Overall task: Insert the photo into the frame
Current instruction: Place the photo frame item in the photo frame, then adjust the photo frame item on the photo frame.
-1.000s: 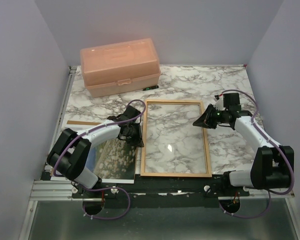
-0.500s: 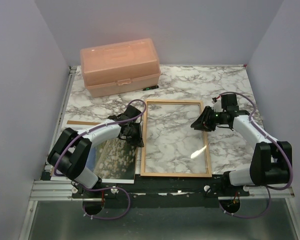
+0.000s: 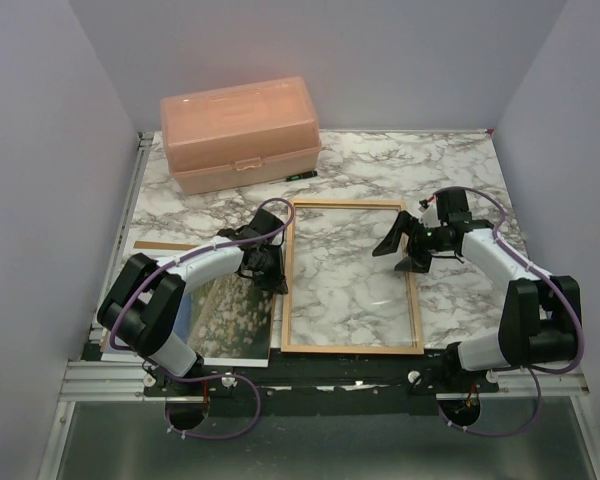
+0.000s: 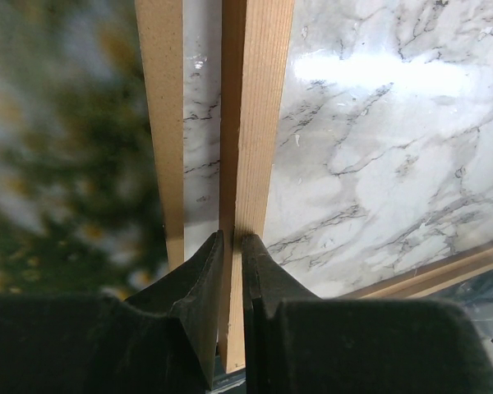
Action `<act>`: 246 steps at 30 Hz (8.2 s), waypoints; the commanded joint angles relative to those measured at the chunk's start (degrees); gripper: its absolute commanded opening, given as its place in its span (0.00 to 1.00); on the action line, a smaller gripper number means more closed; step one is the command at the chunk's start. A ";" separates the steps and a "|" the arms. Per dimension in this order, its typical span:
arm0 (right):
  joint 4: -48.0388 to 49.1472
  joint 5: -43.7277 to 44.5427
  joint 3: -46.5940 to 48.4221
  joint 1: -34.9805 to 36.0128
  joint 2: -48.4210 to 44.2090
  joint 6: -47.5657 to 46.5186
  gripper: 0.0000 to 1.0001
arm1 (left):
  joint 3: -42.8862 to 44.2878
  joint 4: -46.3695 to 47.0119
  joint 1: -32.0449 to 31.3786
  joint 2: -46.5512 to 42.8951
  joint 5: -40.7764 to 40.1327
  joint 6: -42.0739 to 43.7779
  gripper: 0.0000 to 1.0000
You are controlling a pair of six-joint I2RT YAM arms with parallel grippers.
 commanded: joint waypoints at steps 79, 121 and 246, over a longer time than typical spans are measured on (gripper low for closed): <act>-8.87 27.45 2.93 9.80 -1.24 -1.50 1.00 | -8.85 7.74 -0.96 -6.67 -0.89 1.77 0.44; -1.53 18.11 -3.37 12.86 2.42 3.67 1.00 | -10.36 13.34 -0.61 -2.30 4.54 0.14 0.51; -4.03 48.38 32.39 13.86 30.84 1.07 1.00 | -8.28 10.64 -0.96 -0.56 3.36 2.40 0.52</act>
